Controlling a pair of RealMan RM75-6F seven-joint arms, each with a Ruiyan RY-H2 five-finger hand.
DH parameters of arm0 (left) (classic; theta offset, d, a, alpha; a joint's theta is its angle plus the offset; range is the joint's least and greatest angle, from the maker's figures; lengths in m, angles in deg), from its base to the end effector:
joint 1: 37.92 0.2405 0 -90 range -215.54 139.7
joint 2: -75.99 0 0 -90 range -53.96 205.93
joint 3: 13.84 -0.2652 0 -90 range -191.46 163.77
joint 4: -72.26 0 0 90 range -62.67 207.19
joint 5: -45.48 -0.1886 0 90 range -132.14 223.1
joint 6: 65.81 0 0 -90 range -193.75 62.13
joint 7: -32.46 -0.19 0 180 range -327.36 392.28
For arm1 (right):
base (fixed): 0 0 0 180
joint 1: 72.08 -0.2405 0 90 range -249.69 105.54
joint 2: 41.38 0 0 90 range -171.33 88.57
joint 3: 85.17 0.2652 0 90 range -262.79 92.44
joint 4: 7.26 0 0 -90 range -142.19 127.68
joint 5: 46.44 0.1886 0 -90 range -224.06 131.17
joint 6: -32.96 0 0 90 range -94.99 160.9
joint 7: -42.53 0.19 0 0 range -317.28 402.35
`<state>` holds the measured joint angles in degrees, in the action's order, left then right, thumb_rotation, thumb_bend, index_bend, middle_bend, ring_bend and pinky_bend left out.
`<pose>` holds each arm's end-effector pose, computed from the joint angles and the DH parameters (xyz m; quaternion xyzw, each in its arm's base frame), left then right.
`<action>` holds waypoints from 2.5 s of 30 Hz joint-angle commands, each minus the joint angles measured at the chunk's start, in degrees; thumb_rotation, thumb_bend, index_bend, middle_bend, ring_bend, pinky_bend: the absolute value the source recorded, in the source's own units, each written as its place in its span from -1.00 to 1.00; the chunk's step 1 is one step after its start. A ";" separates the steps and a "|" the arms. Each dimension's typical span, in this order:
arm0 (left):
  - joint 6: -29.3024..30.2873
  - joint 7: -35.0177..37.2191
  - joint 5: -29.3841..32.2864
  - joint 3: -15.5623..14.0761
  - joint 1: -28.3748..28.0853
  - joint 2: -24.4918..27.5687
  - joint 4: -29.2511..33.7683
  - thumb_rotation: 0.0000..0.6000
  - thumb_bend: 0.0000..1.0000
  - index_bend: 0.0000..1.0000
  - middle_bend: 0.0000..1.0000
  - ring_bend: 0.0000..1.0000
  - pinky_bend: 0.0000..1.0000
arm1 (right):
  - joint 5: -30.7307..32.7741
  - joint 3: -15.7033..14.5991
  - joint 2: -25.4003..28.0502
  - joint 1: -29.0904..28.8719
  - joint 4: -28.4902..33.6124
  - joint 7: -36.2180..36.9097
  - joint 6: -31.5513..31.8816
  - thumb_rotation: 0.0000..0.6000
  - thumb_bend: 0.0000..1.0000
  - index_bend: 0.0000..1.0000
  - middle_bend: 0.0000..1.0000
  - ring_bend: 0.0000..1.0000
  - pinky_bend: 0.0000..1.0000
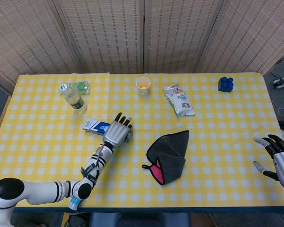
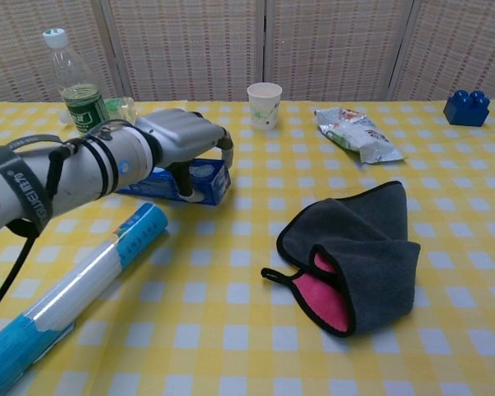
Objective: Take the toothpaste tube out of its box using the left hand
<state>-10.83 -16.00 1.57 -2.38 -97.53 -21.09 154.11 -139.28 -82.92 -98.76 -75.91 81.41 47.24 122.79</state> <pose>-0.0553 0.4129 -0.0609 -0.8125 -0.2457 -0.2888 0.4428 -0.3032 -0.2178 0.2277 0.6308 -0.3172 0.3960 0.5871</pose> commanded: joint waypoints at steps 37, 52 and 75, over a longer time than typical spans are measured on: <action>7.95 15.72 -10.45 8.02 5.21 24.35 29.20 1.00 -0.38 -0.05 -0.63 -0.71 -0.96 | -0.91 0.21 0.17 -0.24 0.42 -0.08 0.32 1.00 -0.62 -0.50 -0.40 -0.63 -0.39; 10.69 18.90 -10.31 9.16 8.06 33.09 33.88 1.00 -0.38 -0.05 -0.63 -0.71 -0.96 | -0.83 0.34 0.08 -0.81 0.69 -0.47 -0.37 1.00 -0.62 -0.50 -0.40 -0.63 -0.39; 10.36 6.93 -8.15 1.35 9.00 37.41 33.30 1.00 -0.38 -0.05 -0.63 -0.71 -0.96 | -1.08 -0.05 -0.19 -1.24 1.50 -1.46 -1.20 1.00 -0.62 -0.50 -0.40 -0.63 -0.39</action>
<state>-0.82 -4.95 -8.30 0.72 -87.92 16.48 187.94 -140.36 -82.97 -98.95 -77.16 82.91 45.78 121.60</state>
